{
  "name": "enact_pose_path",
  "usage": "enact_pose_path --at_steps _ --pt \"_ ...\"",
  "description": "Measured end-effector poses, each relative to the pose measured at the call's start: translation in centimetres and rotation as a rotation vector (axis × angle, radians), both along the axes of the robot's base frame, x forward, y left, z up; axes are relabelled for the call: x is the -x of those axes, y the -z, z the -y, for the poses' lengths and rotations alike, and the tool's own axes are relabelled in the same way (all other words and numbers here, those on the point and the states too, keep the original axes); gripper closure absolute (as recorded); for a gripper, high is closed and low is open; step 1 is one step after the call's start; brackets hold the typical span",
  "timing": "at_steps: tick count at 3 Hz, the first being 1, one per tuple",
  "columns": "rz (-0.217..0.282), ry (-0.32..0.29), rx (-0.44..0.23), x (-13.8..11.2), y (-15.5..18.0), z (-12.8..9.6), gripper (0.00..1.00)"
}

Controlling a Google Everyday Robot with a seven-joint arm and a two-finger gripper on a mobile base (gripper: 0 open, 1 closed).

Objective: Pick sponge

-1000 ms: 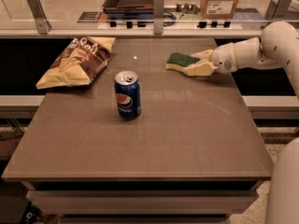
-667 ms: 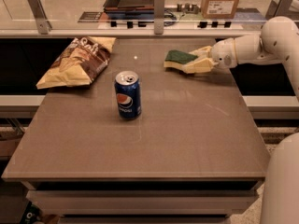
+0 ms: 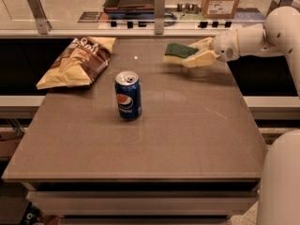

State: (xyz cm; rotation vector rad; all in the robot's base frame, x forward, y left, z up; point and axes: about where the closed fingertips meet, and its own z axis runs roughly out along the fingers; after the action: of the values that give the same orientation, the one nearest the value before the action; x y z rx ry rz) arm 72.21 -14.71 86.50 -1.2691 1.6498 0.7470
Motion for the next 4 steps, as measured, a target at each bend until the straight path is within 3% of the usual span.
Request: enact_pose_path --at_steps 4 --pt "0.188 0.031 0.092 1.7 -7.7 0.0 1.0"
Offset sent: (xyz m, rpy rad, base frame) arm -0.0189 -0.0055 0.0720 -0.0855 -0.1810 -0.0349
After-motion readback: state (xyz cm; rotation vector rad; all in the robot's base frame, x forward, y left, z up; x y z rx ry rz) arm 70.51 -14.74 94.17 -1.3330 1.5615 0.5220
